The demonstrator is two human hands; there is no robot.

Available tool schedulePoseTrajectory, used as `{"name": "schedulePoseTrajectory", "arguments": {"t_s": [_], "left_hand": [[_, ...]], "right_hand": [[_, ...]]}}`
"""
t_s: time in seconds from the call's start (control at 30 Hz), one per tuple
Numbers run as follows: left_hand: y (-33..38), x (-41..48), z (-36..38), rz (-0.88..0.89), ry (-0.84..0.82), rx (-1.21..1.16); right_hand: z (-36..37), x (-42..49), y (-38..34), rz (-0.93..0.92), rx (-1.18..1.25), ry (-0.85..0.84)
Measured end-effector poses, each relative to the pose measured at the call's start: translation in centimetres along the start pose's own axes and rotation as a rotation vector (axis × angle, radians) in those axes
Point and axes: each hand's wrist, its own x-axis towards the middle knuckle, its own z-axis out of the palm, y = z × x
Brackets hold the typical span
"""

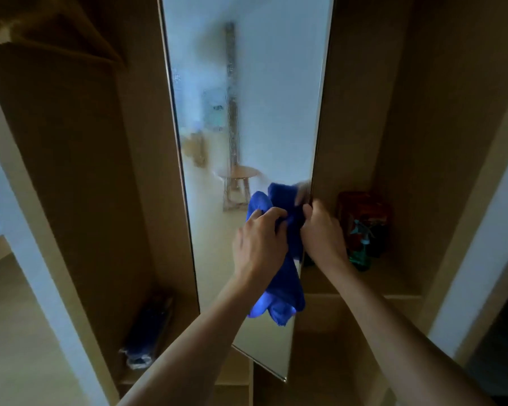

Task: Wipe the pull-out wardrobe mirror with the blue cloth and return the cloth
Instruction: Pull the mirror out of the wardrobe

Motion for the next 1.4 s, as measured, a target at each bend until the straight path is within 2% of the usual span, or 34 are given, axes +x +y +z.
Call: {"name": "schedulePoseTrajectory", "arguments": {"t_s": [0.27, 0.93, 1.4], "left_hand": [[-2.4, 0.6, -0.9, -0.081, 0.067, 0.007], [-8.7, 1.0, -6.1, -0.239, 0.172, 0.174], [-14.6, 4.1, -10.8, -0.325, 0.206, 0.342]], "right_hand": [[0.9, 1.3, 0.6, 0.004, -0.066, 0.099], [1.5, 3.0, 1.6, -0.047, -0.28, 0.179], [1.3, 5.0, 2.1, 0.006, -0.166, 0.106]]}}
